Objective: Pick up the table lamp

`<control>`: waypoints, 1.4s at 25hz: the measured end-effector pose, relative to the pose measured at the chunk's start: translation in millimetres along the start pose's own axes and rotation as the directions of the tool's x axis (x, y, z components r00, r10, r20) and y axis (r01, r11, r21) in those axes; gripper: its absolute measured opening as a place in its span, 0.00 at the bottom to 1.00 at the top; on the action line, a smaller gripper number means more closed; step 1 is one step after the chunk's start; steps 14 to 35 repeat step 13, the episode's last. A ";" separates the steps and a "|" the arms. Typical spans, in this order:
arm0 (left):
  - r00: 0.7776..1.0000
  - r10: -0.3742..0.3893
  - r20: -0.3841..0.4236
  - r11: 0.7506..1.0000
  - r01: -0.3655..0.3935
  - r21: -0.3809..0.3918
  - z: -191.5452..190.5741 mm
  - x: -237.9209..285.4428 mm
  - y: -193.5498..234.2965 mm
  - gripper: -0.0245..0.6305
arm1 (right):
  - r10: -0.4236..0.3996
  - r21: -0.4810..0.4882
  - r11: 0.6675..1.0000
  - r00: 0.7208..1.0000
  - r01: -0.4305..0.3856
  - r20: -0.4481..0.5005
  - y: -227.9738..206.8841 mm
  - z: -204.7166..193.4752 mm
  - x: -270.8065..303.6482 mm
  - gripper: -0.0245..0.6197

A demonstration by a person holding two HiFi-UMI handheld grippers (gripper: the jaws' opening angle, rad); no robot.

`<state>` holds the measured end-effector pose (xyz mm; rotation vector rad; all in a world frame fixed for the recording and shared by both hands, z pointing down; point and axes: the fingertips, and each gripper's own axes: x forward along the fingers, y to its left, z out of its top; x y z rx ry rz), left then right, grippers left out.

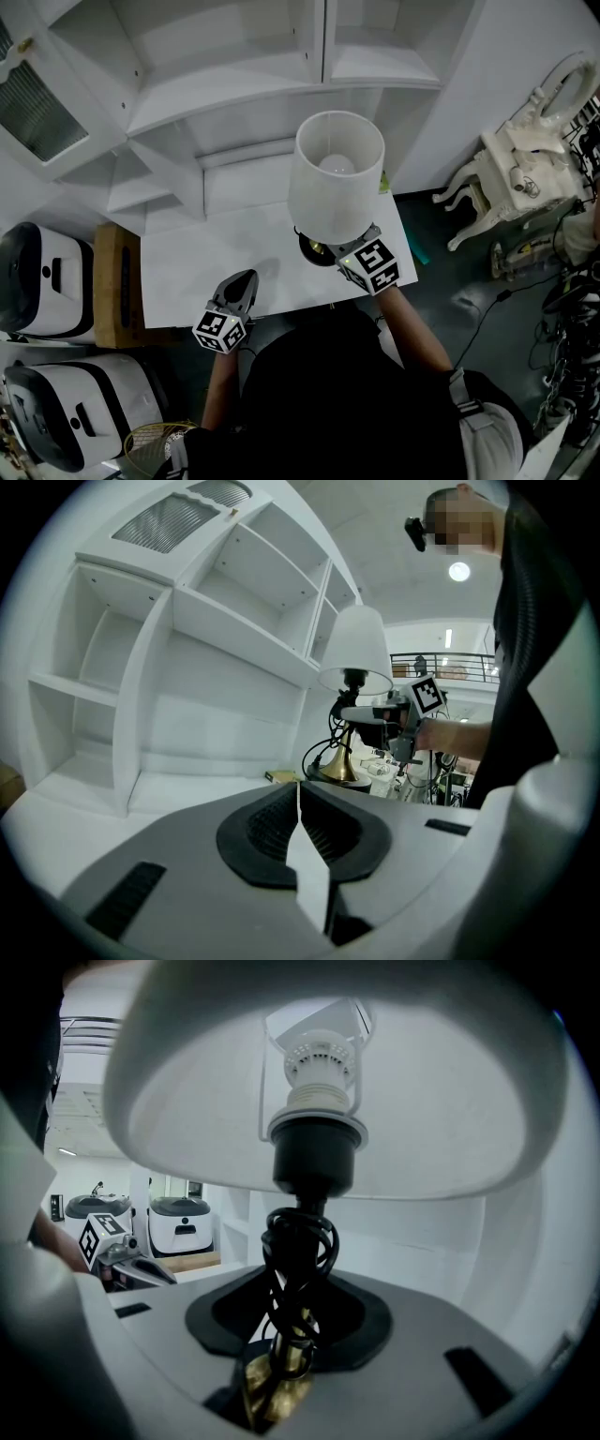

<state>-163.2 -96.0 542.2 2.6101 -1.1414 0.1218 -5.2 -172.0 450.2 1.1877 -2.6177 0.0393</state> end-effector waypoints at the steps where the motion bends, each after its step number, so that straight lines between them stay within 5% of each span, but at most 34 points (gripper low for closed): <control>1: 1.000 0.001 0.000 1.000 -0.001 0.000 -0.3 -0.2 0.2 0.06 | 0.002 -0.001 1.000 1.000 -0.002 -0.003 0.1 -1.4 0.4 0.25; 35: 1.000 0.007 -0.001 1.000 -0.007 -0.002 -1.3 -2.5 1.0 0.06 | 0.004 -0.002 1.000 1.000 -0.004 -0.018 -1.1 -5.0 2.6 0.25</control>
